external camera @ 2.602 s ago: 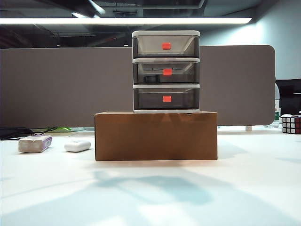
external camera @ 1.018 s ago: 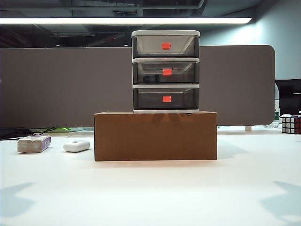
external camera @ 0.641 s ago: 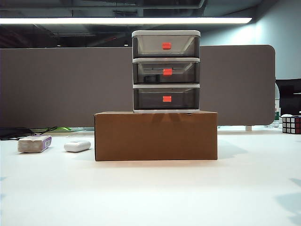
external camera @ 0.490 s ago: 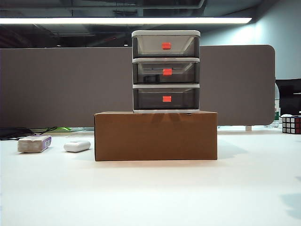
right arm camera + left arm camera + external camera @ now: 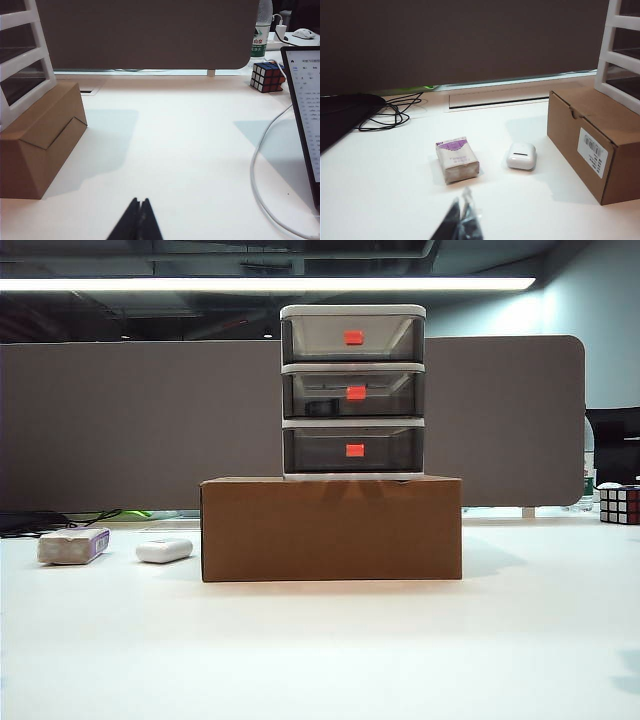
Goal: Open the second layer of the drawer on the table, pick up the transparent tape on the table and put it in, and finally close the drawer.
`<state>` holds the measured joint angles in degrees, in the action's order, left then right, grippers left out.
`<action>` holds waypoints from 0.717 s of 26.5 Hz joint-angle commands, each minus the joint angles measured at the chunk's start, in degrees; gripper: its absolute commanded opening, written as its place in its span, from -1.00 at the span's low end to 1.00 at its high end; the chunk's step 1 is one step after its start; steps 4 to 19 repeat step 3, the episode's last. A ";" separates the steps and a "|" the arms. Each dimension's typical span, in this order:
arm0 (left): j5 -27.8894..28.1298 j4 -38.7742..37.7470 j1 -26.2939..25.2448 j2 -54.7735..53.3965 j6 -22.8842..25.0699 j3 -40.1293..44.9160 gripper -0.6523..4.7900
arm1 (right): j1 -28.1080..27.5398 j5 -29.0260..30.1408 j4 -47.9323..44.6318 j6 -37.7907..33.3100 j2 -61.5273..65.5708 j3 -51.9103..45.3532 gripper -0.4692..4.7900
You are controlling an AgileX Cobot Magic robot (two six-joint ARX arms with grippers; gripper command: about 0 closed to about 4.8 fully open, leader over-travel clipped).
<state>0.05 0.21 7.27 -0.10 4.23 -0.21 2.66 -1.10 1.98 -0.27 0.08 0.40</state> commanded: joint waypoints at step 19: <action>-0.26 0.57 0.07 -0.02 -0.17 -0.20 -0.78 | 0.00 -0.24 -0.90 -0.17 -0.11 -0.35 -0.84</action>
